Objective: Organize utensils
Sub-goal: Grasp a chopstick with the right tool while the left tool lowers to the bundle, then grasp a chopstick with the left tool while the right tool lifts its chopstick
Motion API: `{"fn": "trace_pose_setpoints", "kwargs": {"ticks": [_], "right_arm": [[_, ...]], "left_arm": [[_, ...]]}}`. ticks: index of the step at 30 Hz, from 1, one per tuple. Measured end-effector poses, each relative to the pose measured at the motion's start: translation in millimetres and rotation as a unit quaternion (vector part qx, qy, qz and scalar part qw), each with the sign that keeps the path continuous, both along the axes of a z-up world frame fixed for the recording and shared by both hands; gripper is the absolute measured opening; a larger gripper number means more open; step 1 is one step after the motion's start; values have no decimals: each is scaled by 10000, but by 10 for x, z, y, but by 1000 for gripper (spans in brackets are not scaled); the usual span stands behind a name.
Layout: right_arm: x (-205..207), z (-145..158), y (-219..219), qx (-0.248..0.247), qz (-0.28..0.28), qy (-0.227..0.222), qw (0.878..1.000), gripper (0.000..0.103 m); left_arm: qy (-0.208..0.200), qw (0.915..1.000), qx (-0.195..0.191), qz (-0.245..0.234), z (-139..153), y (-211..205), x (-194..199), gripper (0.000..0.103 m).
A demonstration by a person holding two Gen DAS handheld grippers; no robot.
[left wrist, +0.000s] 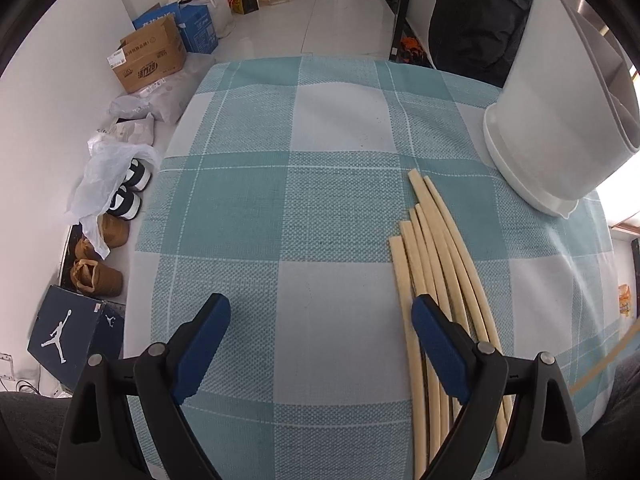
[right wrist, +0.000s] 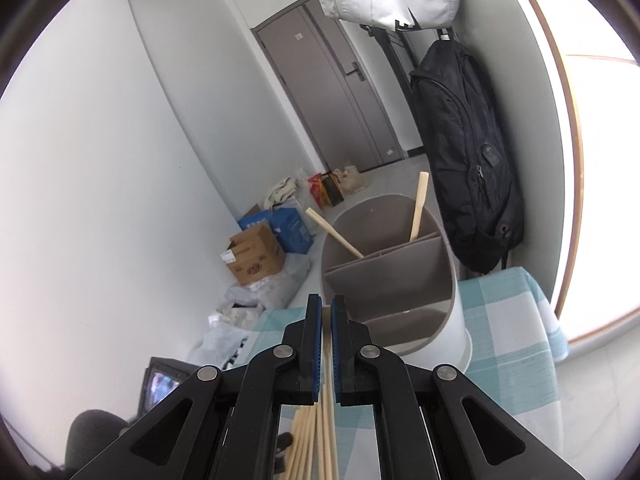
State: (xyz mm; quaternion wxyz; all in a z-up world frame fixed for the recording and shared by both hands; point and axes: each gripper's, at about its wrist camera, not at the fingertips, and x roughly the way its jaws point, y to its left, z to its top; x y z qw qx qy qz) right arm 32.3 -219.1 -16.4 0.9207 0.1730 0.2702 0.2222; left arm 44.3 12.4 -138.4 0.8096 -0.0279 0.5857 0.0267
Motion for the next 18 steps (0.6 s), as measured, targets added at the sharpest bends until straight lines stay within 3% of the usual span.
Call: {"fn": "trace_pose_setpoints", "kwargs": {"ticks": [5, 8, 10, 13, 16, 18], "right_arm": [[-14, 32, -84, 24, -35, -58, 10000, 4], [27, 9, -139, 72, -90, 36, 9999, 4], [51, -1, -179, 130, -132, 99, 9998, 4], [64, -6, -232, 250, -166, 168, 9994, 4], [57, 6, -253, 275, -166, 155, 9994, 4], [51, 14, -267, 288, -177, 148, 9993, 4]], "left_arm": [[80, 9998, 178, -26, -20, -74, 50, 90], [57, 9997, 194, -110, -9, -96, 96, 84], [32, 9997, -48, -219, 17, -109, 127, 57], [-41, 9985, -25, -540, 49, -204, 143, 29], [-147, 9965, -41, -826, 54, -298, 129, 7], [-151, 9960, -110, -871, 57, -307, 135, 4]]}}
